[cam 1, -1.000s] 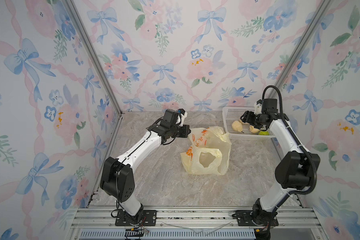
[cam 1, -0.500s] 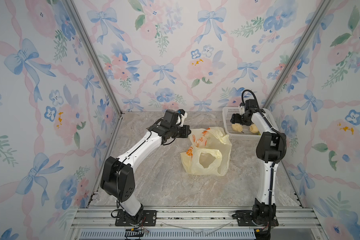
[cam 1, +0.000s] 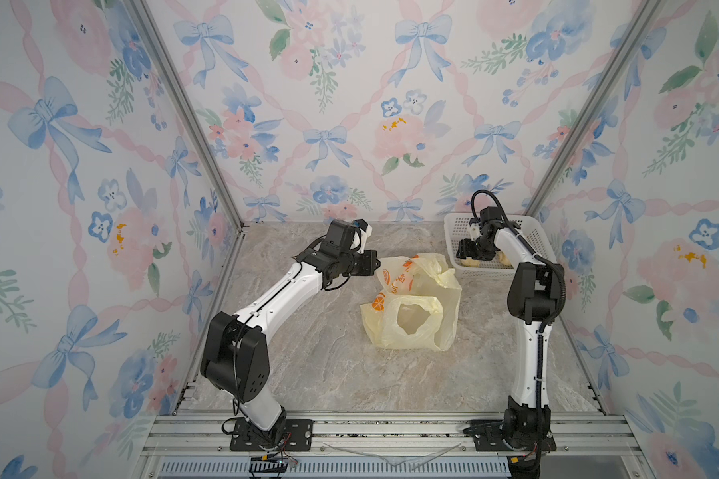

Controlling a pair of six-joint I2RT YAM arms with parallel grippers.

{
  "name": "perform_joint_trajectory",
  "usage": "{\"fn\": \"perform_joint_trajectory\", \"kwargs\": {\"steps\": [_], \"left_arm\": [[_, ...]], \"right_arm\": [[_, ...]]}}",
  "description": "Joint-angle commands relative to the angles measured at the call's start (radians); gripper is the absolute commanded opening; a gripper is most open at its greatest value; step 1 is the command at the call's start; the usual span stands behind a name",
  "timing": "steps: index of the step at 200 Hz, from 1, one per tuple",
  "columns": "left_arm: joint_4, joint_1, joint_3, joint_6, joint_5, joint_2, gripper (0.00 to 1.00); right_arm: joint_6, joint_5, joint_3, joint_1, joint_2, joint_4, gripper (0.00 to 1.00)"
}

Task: Place the pears into plastic bags & tie knots
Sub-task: Pick up the pear from the basket, then place the pear in the plastic bag.

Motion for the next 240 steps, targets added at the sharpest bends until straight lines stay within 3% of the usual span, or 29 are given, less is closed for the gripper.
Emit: {"fn": "perform_joint_trajectory", "kwargs": {"steps": [1,27,63,88,116,148,174,207,240], "left_arm": [[0.007,0.005,-0.01,-0.021,-0.008,-0.014,0.0],[0.02,0.005,-0.027,-0.029,-0.016,-0.031,0.0],[0.042,0.006,-0.058,-0.045,-0.026,-0.051,0.0],[0.055,0.008,-0.067,-0.048,-0.025,-0.054,0.0],[0.063,0.008,-0.066,-0.048,-0.023,-0.053,0.0],[0.064,0.013,-0.067,-0.04,-0.014,-0.053,0.0],[0.063,0.017,-0.064,-0.04,-0.008,-0.056,0.0],[0.064,0.021,-0.065,-0.037,-0.009,-0.065,0.0],[0.063,0.024,-0.07,-0.037,-0.007,-0.067,0.0]], "right_arm": [[0.013,0.022,-0.053,0.006,-0.119,-0.009,0.57],[0.044,0.011,-0.136,0.02,-0.291,0.016,0.55],[0.124,-0.106,-0.244,0.071,-0.576,0.037,0.54],[0.162,-0.126,-0.255,0.178,-0.726,0.024,0.53],[0.189,-0.112,-0.252,0.371,-0.846,0.005,0.53],[0.211,-0.074,-0.255,0.597,-0.881,0.005,0.53],[0.242,-0.055,-0.294,0.709,-0.854,0.027,0.53],[0.244,0.002,-0.369,0.775,-0.799,0.018,0.52],[0.243,0.104,-0.548,0.761,-0.804,0.062,0.49]]}}
